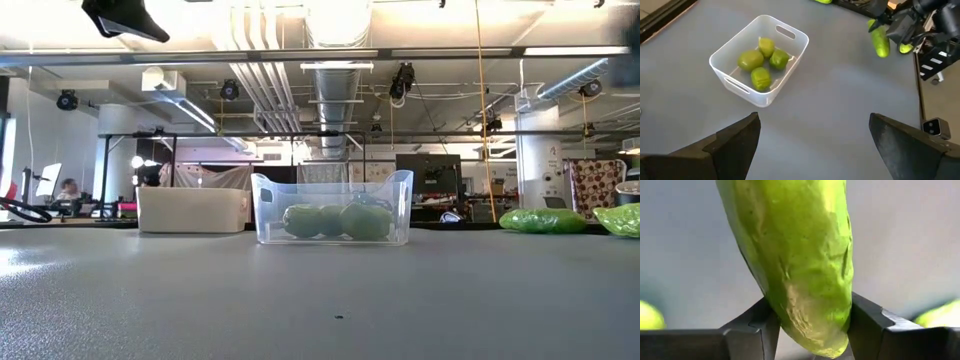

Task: Sort produce into baskets
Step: Put the bottom right cucumber into the black bin

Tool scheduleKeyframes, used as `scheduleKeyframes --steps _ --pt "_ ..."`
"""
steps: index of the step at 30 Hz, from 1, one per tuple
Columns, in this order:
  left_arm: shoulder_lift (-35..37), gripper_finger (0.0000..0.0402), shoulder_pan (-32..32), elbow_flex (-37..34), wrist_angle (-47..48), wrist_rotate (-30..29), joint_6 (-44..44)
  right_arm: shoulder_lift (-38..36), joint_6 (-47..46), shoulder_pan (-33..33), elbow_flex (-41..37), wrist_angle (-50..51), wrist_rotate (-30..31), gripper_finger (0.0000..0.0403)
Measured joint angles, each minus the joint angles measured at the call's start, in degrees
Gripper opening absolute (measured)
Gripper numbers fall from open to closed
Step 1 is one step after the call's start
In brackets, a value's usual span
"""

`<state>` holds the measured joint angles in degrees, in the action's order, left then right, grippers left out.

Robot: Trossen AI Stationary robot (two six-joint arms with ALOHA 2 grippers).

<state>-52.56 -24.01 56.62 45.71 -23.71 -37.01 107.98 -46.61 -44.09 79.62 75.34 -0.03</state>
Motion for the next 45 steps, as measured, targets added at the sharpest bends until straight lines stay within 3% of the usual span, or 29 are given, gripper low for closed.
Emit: scheduleKeyframes --steps 5,9,17,22,29,36,45 --pt "0.0 0.0355 0.0 1.4 0.4 0.0 0.6 0.0 4.3 6.0 6.7 -1.2 11.3 0.0177" --pt "0.1 0.0355 0.0 2.9 0.9 0.0 2.0 0.0 7.4 10.6 9.7 -4.6 15.5 0.0175" --pt "-0.5 0.0355 0.0 3.0 1.0 -0.8 2.2 0.7 13.0 16.5 8.2 -30.7 15.7 0.0176" --pt "-1.6 0.0355 0.0 2.9 0.3 -1.2 0.3 3.8 14.7 19.2 8.2 -39.1 15.1 0.0177" --pt "-5.2 0.0355 0.0 2.9 0.3 -1.3 0.9 7.2 13.2 20.0 8.2 -40.6 13.6 0.0185" --pt "-12.2 0.0355 0.3 2.8 -7.4 -2.3 6.2 7.3 11.7 20.1 8.1 -40.5 13.7 0.0240" --pt "-19.7 0.0355 0.2 2.8 -13.8 2.2 11.7 4.4 5.1 19.1 8.4 -38.4 13.7 0.0299"
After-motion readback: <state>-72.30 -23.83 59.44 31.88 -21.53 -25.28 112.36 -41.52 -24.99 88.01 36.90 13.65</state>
